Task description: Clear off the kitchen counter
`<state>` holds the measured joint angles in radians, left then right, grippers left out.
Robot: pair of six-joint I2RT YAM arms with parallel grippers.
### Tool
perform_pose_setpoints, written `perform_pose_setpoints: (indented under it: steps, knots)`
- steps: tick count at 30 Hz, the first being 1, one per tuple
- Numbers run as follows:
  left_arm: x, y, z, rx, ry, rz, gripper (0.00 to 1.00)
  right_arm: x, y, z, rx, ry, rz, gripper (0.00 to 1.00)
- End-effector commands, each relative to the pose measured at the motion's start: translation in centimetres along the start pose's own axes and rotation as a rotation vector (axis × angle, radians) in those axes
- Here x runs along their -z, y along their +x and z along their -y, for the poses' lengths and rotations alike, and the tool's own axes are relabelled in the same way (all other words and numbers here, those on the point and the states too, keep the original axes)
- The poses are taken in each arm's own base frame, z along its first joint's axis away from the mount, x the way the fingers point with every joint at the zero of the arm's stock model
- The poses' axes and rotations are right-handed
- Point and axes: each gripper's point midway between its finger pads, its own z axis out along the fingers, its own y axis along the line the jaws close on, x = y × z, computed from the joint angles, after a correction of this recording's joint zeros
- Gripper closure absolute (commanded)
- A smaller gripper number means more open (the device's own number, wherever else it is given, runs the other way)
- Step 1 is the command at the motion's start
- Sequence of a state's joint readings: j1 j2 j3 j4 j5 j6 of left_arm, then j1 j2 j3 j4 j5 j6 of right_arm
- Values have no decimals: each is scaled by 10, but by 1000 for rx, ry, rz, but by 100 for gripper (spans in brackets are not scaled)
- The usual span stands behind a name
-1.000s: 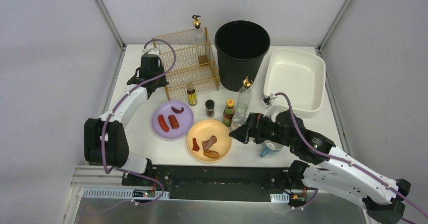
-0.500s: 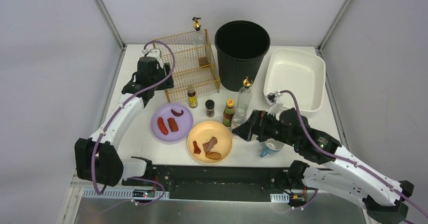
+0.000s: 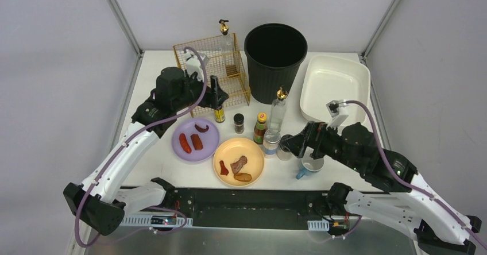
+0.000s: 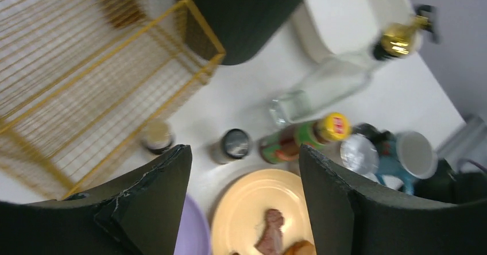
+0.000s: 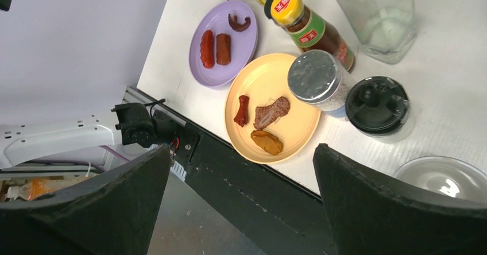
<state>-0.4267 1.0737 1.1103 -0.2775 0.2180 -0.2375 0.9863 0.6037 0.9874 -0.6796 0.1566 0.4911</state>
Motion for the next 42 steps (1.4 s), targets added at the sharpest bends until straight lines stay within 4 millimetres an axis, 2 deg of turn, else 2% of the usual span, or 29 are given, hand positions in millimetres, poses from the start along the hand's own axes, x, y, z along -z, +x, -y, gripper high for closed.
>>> perform_pose_setpoints:
  steps: [1, 4, 6, 13, 14, 16, 18, 31, 42]
  knots:
    - [10, -13, 80, -63, 261, -2, 30, 20, -13, 10, 41, 61, 36, 1]
    - [-2, -7, 106, -94, 314, -33, 28, 27, -17, 10, 38, 68, 44, 1]
    - [-10, 0, 121, -123, 341, -51, 23, 33, -20, 10, 34, 66, 54, 1]
    - [-34, 13, 148, -224, 367, 7, 20, 49, -23, 13, 32, 73, 55, 1]
    - [-38, 12, 151, -228, 371, 34, 17, 51, -24, 14, 32, 77, 61, 1]
    - [-46, 12, 155, -238, 373, 84, 5, 55, -26, 16, 27, 81, 77, 1]
    - [-53, 13, 160, -243, 387, 120, 1, 58, -27, 17, 23, 76, 94, 1]
    - [-106, 25, 176, -284, 389, 156, 1, 58, -28, 13, 13, 53, 96, 1]
    - [-133, 22, 185, -254, 401, 203, 6, 51, -24, 11, 12, 44, 85, 1]
